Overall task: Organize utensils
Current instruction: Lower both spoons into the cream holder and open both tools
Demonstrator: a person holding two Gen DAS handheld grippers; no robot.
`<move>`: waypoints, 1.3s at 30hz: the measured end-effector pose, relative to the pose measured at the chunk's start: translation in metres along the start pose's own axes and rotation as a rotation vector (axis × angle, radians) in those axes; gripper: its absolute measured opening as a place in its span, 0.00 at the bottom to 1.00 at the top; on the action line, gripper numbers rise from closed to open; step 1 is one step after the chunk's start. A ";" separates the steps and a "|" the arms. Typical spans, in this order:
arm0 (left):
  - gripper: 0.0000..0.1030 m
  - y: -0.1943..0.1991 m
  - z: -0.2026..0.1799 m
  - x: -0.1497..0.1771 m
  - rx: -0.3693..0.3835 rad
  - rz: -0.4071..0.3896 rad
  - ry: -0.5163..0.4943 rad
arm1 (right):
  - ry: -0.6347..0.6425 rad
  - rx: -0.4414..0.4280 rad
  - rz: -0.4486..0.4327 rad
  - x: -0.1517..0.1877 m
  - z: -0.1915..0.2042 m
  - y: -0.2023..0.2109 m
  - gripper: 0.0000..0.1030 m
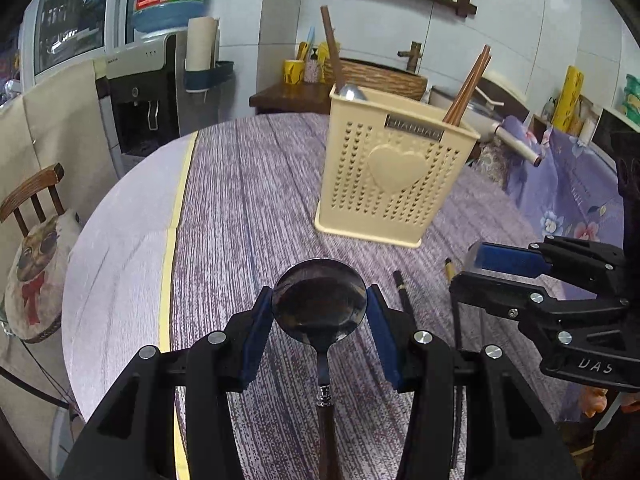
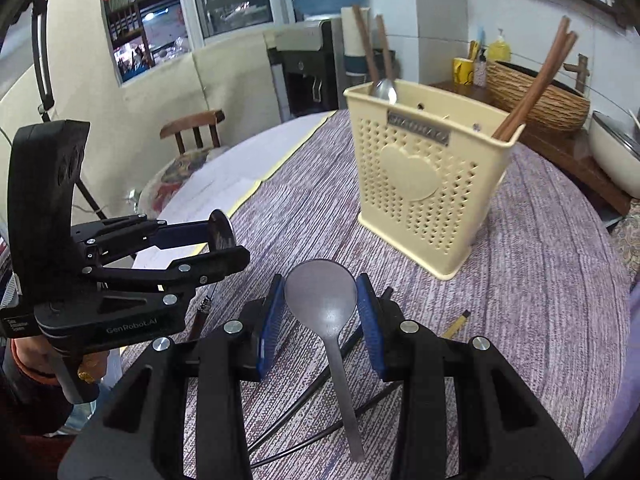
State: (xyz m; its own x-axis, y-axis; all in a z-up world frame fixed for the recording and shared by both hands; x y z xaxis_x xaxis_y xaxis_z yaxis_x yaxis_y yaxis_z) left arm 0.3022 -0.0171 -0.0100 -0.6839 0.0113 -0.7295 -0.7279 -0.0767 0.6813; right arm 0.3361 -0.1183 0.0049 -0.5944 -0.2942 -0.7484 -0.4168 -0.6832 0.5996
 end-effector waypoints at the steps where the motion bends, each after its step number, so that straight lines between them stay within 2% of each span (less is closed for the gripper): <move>1: 0.46 0.001 0.000 -0.002 0.004 -0.009 0.004 | -0.004 0.005 -0.011 -0.001 -0.001 0.005 0.36; 12: 0.45 0.013 -0.011 -0.014 0.037 -0.074 0.015 | -0.100 0.022 -0.153 -0.009 -0.006 0.041 0.36; 20: 0.45 0.026 -0.015 -0.049 0.109 -0.127 0.048 | -0.135 0.030 -0.290 -0.038 -0.009 0.067 0.36; 24: 0.45 0.032 -0.018 -0.078 0.140 -0.164 0.062 | -0.159 0.047 -0.358 -0.060 -0.017 0.078 0.36; 29: 0.45 0.061 -0.020 -0.138 0.185 -0.253 0.099 | -0.175 0.062 -0.483 -0.115 -0.025 0.106 0.36; 35: 0.45 0.093 -0.024 -0.210 0.181 -0.396 0.137 | -0.121 0.145 -0.609 -0.179 -0.025 0.135 0.36; 39: 0.45 0.083 -0.032 -0.230 0.143 -0.428 0.147 | -0.109 0.217 -0.633 -0.195 -0.040 0.129 0.36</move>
State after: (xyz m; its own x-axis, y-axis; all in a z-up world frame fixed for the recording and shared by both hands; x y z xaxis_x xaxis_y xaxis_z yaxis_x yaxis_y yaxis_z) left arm 0.4006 -0.0580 0.2118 -0.3142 -0.1298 -0.9404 -0.9494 0.0418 0.3114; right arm 0.4261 -0.1760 0.2171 -0.2516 0.1948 -0.9480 -0.8291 -0.5487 0.1073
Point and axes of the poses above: each gripper's, at about its wrist camera, not at the fingertips, and y roughly against the way its jaws point, z to its left, x to its underside, the point moved 9 cm from there along -y, roughly the way its jaws point, and after that the axes turned 15 degrees about -x, right-handed, at the moved point
